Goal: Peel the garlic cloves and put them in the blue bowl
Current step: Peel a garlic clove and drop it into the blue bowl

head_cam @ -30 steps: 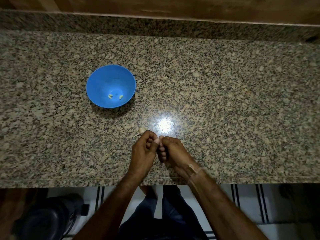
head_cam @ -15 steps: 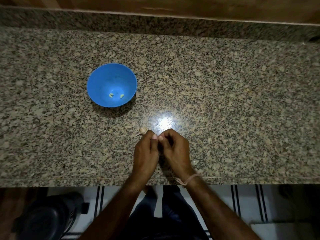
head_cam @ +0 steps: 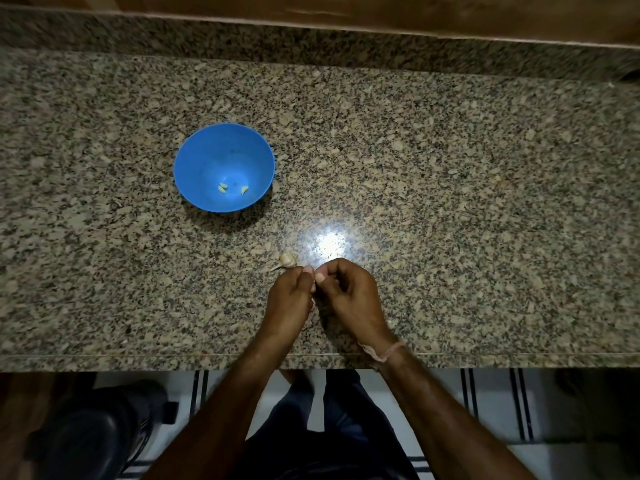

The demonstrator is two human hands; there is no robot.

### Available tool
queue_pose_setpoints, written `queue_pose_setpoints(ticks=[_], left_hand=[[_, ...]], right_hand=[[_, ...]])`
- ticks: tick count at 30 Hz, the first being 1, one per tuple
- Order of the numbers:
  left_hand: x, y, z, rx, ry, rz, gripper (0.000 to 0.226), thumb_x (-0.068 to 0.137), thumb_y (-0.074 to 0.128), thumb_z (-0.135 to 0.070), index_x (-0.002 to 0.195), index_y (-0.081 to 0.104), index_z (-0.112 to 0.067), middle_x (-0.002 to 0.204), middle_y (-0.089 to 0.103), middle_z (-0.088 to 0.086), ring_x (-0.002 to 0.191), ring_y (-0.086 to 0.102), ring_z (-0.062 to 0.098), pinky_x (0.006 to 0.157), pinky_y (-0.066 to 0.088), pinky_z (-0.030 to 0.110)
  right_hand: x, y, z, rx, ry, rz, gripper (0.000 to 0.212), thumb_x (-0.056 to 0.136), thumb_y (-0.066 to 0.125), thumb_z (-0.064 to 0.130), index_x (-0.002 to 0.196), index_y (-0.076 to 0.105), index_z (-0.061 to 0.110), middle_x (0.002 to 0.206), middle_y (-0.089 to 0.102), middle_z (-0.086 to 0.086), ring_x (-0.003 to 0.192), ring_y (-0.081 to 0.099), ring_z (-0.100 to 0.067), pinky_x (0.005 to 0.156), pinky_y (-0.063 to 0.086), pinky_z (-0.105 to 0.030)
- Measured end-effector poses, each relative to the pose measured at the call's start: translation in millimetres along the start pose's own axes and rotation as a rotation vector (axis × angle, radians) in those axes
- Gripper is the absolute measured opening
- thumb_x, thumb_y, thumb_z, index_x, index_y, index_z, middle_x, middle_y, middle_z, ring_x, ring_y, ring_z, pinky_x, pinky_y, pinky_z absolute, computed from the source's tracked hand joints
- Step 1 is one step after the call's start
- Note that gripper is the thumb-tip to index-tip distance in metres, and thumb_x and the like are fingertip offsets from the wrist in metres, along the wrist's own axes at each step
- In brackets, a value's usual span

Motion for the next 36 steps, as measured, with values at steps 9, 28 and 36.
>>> queue_pose_setpoints(ticks=[9, 28, 36], left_hand=[[-14.1, -1.5, -35.6, 0.342, 0.376, -0.096, 0.032, 0.112, 0.039, -0.025, 0.079, 0.042, -0.027, 0.071, 0.052, -0.001, 0.061, 0.048, 0.001, 0.054, 0.034, 0.016], [-0.3, 11.8, 10.6, -0.151, -0.133, 0.130, 0.035, 0.111, 0.042, -0.026, 0.079, 0.050, -0.015, 0.064, 0.044, 0.000, 0.054, 0.039, 0.012, 0.050, 0.031, 0.027], [-4.5, -0.8, 5.1, 0.000, 0.075, 0.042, 0.028, 0.110, 0.047, -0.023, 0.087, 0.058, -0.011, 0.067, 0.061, -0.009, 0.058, 0.054, 0.005, 0.057, 0.043, 0.025]], right_hand=[[-14.3, 22.3, -30.9, 0.604, 0.442, -0.001, 0.019, 0.099, 0.066, 0.002, 0.081, 0.071, 0.006, 0.074, 0.066, -0.013, 0.072, 0.060, -0.023, 0.069, 0.054, -0.031], [-7.7, -1.5, -15.3, 0.133, 0.121, -0.037, 0.010, 0.097, 0.068, 0.003, 0.089, 0.072, 0.009, 0.083, 0.075, -0.012, 0.080, 0.072, -0.031, 0.079, 0.061, -0.047], [-11.2, 8.2, -26.9, 0.465, 0.290, -0.037, 0.010, 0.099, 0.063, -0.003, 0.091, 0.069, 0.000, 0.080, 0.069, -0.021, 0.072, 0.065, -0.027, 0.072, 0.057, -0.038]])
Point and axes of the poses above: each hand's wrist, its own x-axis towards the middle knuckle, its own y-axis out of the palm, z = x × y, the point moved 10 cm from there along x, towards the middle knuckle
